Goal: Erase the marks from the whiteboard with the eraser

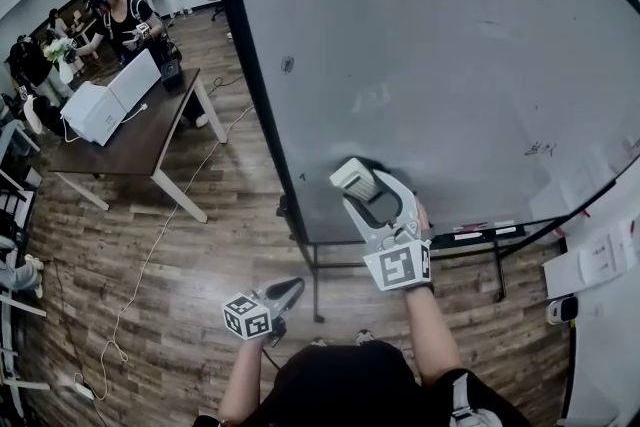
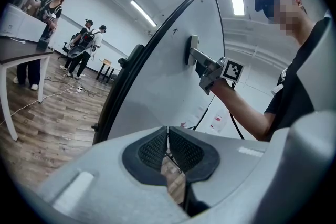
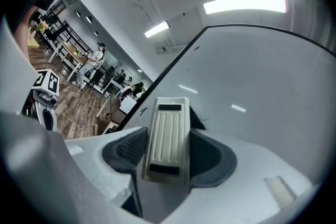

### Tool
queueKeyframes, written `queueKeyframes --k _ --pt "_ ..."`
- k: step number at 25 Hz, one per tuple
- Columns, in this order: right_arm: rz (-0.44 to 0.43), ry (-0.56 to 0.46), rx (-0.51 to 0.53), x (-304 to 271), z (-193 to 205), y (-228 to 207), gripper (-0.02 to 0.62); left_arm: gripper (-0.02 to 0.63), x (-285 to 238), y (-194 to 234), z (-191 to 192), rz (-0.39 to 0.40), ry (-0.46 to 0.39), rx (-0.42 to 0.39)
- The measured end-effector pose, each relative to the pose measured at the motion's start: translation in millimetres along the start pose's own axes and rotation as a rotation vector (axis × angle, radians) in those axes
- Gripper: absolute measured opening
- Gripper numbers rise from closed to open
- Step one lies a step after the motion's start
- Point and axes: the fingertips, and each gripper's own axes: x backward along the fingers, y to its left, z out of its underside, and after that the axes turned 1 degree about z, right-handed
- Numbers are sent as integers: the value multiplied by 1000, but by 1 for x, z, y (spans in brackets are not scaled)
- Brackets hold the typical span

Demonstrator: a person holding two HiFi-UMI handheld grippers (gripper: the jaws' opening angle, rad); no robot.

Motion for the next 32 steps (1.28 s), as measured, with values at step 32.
queueKeyframes --k 32 --pt "-162 -31 -109 -71 -23 119 255 18 85 55 11 -100 1 38"
